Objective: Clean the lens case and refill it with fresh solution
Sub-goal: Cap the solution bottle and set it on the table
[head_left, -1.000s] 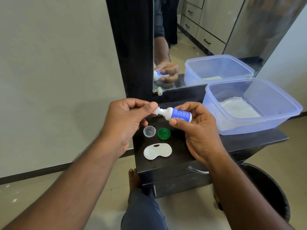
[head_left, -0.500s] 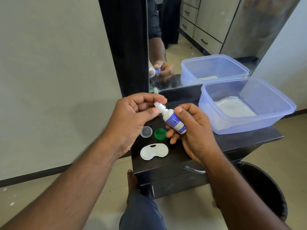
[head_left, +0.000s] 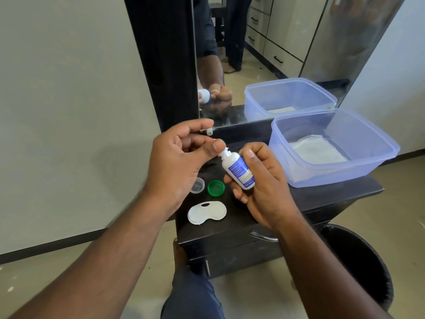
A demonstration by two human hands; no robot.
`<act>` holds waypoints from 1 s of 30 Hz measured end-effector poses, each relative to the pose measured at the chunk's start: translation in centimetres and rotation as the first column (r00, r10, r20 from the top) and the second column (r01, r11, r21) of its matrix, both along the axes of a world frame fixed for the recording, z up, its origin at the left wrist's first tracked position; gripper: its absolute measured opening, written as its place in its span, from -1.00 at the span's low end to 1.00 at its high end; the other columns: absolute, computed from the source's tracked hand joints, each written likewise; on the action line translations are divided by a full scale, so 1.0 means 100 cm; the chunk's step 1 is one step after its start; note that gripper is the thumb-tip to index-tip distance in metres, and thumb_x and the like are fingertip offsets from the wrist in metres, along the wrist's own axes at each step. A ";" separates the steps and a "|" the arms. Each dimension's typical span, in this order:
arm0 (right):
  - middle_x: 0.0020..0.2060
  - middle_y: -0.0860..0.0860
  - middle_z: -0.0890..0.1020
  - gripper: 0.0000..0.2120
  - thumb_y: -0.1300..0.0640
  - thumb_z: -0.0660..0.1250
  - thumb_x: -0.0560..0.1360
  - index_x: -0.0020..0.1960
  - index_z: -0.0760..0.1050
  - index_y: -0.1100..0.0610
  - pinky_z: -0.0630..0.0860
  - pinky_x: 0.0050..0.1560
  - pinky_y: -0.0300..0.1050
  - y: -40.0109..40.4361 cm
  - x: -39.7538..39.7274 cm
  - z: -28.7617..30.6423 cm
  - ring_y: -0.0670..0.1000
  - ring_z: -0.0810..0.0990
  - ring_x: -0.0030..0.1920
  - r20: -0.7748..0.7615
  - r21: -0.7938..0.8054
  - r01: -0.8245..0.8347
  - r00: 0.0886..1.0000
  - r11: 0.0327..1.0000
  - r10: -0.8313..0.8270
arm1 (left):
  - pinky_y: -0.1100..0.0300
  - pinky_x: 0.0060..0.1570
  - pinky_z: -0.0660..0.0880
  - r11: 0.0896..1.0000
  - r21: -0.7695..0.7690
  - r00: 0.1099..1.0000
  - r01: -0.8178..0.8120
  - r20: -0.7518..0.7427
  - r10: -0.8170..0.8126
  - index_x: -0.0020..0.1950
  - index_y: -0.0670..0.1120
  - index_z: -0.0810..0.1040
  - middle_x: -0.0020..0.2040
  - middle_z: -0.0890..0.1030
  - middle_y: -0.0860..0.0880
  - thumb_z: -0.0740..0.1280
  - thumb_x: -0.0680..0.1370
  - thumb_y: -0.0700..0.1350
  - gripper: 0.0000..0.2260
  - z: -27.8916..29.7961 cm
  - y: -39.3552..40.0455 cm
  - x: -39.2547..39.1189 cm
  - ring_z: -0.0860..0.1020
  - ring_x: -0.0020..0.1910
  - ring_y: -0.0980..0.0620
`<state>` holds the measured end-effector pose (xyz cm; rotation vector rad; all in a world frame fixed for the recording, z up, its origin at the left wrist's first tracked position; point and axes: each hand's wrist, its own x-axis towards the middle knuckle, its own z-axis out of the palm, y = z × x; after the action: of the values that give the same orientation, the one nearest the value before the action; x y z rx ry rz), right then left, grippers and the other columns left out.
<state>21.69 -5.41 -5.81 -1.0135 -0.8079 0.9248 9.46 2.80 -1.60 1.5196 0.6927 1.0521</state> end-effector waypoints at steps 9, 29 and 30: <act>-0.38 0.18 0.57 -0.77 0.05 0.06 0.64 -0.15 0.39 0.02 0.24 -0.58 -0.20 0.001 -0.001 0.002 0.01 0.37 -0.55 -0.049 -0.027 0.005 0.999 1.000 -0.007 | 0.13 0.14 0.55 0.967 -0.146 0.978 0.208 0.061 -0.201 0.35 -0.07 0.47 0.08 0.68 -0.09 0.30 0.55 -0.24 -0.64 0.004 -0.004 -0.002 0.63 0.11 0.01; -0.20 0.03 0.65 -0.66 0.27 0.54 0.32 -0.05 0.44 0.07 0.53 -0.26 -0.10 0.002 -0.001 -0.007 -0.02 0.59 -0.26 0.213 -0.003 0.139 0.968 0.990 -0.135 | 0.19 -0.25 0.62 0.992 0.046 0.989 -0.121 -0.081 0.125 -0.12 -0.20 0.65 -0.27 0.69 -0.11 0.54 0.36 -0.23 -0.86 0.003 0.001 0.001 0.67 -0.27 -0.04; -0.18 0.02 0.66 -0.67 0.26 0.54 0.32 -0.06 0.45 0.07 0.56 -0.22 -0.09 0.001 -0.002 -0.006 -0.01 0.61 -0.23 0.228 -0.018 0.156 0.962 0.988 -0.148 | 0.25 -0.31 0.58 0.988 0.052 0.984 -0.148 -0.089 0.153 -0.14 -0.20 0.65 -0.29 0.69 -0.09 0.55 0.35 -0.20 -0.85 0.002 0.000 0.002 0.67 -0.31 0.00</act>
<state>21.53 -5.27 -6.43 -1.2104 -0.8907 0.7024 9.67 2.82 -1.41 1.5820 0.8653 1.1214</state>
